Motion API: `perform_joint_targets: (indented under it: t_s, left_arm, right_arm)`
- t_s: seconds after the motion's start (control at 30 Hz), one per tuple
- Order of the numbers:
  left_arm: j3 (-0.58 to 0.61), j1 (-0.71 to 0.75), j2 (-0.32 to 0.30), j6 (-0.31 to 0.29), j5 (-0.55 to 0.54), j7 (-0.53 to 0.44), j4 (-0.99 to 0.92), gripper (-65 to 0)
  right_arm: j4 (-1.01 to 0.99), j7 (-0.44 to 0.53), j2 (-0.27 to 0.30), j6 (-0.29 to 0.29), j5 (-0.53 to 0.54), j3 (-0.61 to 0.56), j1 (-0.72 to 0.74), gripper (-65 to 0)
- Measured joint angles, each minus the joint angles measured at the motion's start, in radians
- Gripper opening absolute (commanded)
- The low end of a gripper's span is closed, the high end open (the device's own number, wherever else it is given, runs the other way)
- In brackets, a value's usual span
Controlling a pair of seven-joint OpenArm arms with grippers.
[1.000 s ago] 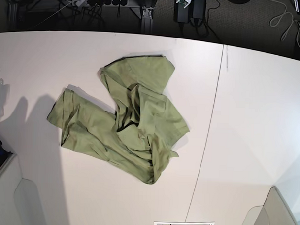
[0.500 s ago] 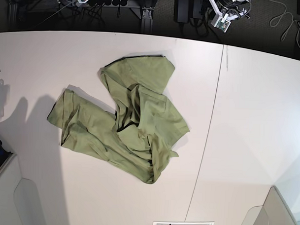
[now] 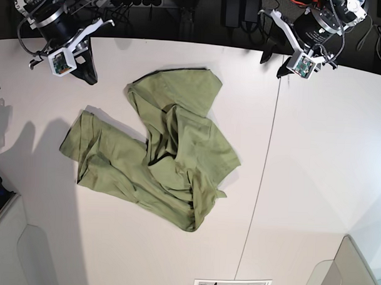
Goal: Layout the t-shirt on the table in an organized manner, then fold the t-shirt properly
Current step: 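Lower both grippers and grasp two edges of the green t-shirt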
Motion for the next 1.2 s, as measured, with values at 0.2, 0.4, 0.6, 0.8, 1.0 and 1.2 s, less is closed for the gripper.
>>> perform_joint_targets:
  t_s: [0.2,0.4,0.6,0.8,1.0,1.2]
  left_arm:
    - [0.156,-0.19,0.007,-0.009,-0.016,-0.023,-0.07,-32.8]
    - [0.28,-0.37,0.069,0.014,0.07,-0.019,-0.278,-32.8]
    - [0.304,-0.418,0.106,0.016,0.072,-0.013,-0.397,-32.8]
    - [0.303,-0.419,0.117,0.016,0.072,-0.014,-0.398,-32.8]
    - [0.305,-0.418,0.134,0.016,0.048,-0.014,-0.401,-40.1]
    - [0.305,-0.419,0.134,0.016,0.066,-0.014,-0.402,-65.0]
  right_arm:
    - [-0.104,-0.021,-0.027,-0.086,0.002,0.002,0.159,-36.1]
    - [-0.27,-0.024,-0.099,-0.089,0.003,0.002,0.301,-33.3]
    - [-0.422,-0.028,-0.149,-0.094,-0.032,0.002,0.414,-33.3]
    - [-0.531,-0.023,-0.181,-0.06,-0.035,-0.051,0.47,-33.3]
    - [-0.535,-0.016,-0.209,-0.072,-0.086,-0.088,0.48,-39.5]
    - [-0.535,-0.008,-0.212,-0.076,-0.138,-0.088,0.481,-65.0]
